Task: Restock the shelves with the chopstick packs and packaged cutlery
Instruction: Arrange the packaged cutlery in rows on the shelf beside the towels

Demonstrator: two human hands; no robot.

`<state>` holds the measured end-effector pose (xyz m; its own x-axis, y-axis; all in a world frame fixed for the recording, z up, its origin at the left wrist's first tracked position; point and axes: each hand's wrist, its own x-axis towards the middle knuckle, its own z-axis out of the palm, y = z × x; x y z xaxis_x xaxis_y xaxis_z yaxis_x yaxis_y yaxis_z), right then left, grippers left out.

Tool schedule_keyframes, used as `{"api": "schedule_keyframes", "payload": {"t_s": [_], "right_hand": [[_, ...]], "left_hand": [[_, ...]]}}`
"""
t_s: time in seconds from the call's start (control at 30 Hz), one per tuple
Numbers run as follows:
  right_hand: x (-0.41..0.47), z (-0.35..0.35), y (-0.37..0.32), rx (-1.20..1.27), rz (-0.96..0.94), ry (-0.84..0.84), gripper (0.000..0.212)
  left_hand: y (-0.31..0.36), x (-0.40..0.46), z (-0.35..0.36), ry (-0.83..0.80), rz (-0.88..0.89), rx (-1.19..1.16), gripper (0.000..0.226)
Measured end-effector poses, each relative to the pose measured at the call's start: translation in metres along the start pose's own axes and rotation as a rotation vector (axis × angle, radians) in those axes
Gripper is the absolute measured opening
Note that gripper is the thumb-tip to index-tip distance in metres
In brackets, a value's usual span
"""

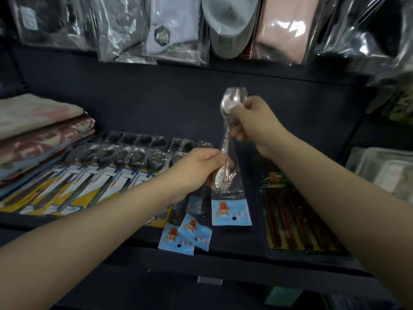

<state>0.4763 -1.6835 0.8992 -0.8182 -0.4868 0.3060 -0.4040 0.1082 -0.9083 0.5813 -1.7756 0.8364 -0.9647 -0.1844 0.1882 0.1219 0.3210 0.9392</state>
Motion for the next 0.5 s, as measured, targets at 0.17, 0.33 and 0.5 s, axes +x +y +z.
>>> {"api": "schedule_keyframes", "payload": {"t_s": [0.17, 0.33, 0.5], "right_hand": [[0.031, -0.005, 0.039, -0.313, 0.149, -0.083, 0.024], [0.064, -0.005, 0.073, -0.544, 0.295, -0.104, 0.016], [0.077, 0.003, 0.102, -0.661, 0.397, -0.205, 0.019]], "left_hand": [[-0.013, 0.014, -0.010, -0.199, 0.073, 0.524, 0.019], [-0.032, 0.054, -0.033, -0.083, 0.252, 1.002, 0.026], [-0.041, 0.101, -0.038, -0.163, 0.145, 1.138, 0.022]]}}
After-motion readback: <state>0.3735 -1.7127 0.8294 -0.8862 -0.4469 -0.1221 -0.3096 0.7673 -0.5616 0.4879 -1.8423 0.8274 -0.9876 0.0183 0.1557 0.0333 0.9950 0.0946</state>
